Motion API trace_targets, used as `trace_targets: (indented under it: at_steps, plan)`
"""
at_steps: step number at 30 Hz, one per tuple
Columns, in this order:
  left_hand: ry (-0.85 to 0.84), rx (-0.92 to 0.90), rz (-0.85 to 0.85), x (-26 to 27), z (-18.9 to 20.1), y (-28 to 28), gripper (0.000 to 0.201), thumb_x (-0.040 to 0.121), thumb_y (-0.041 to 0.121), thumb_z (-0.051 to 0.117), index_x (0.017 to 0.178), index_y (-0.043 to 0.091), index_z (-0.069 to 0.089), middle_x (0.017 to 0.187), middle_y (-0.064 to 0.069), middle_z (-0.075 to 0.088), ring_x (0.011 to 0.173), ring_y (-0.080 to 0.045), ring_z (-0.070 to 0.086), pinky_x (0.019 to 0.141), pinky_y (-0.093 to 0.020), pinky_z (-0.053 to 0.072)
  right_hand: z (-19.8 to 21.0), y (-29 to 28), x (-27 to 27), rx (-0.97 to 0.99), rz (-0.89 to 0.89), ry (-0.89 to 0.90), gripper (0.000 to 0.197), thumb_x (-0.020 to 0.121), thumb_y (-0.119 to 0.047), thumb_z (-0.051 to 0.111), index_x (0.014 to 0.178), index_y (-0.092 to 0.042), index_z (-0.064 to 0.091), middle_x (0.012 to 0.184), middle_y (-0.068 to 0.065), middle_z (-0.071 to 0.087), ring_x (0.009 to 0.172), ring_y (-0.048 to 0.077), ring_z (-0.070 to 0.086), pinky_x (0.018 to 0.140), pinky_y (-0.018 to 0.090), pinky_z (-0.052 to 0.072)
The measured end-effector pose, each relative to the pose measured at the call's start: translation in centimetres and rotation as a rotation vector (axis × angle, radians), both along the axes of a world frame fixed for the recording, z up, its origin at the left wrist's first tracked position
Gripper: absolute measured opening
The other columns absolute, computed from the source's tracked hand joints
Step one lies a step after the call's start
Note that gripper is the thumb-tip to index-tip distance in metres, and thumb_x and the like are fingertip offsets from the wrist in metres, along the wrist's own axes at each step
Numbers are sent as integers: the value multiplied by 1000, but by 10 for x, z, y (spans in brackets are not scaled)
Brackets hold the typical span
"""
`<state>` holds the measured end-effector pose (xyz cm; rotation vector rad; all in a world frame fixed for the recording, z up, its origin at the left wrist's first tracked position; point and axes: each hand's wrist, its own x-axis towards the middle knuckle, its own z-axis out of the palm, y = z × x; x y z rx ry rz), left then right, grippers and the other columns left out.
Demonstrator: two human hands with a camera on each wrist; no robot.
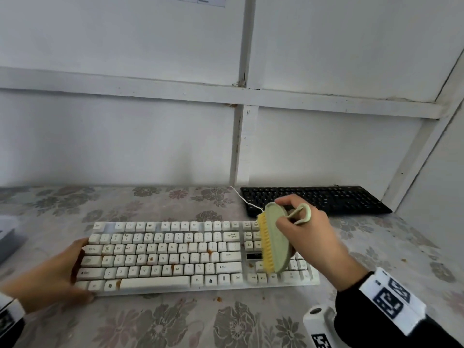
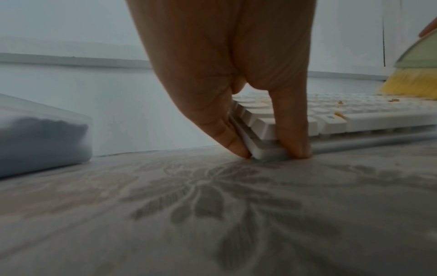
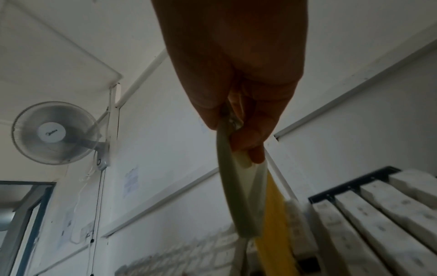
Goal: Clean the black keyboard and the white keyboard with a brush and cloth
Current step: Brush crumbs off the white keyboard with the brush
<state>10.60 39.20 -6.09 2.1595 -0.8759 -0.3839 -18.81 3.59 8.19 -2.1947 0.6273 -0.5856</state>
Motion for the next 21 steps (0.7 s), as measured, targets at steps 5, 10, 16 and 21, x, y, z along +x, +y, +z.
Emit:
trace_targets:
  at_steps: [5,10,16,21]
  plan:
    - [-12,-2,29,-8,5,-3,132,12,59,87,129,29,33,112,5,63,102,-15,62,92,-45,48,-24,9,-22,61,60,91,30,85,-9,54,98,-35,59,75,18,64,52,22,50,44,31,41]
    - [-24,63,17,-8,6,-3,131,17,56,88,132,31,30,116,6,61,104,-13,61,92,-43,49,-9,5,-28,108,60,93,27,83,-7,56,93,-31,63,74,9,64,52,12,51,43,23,39]
    - [-47,78,22,-7,7,0,115,25,43,89,122,51,28,116,7,61,103,-11,61,91,-40,50,10,-3,-4,51,-21,-25,29,85,-9,54,103,-30,62,83,-2,64,60,12,56,46,31,50]
    - [-18,41,-18,5,-5,6,113,23,55,89,115,70,25,119,7,61,104,-11,63,91,-42,50,-5,-1,-6,43,3,51,28,84,-9,54,98,-33,62,79,9,67,56,15,49,46,28,40]
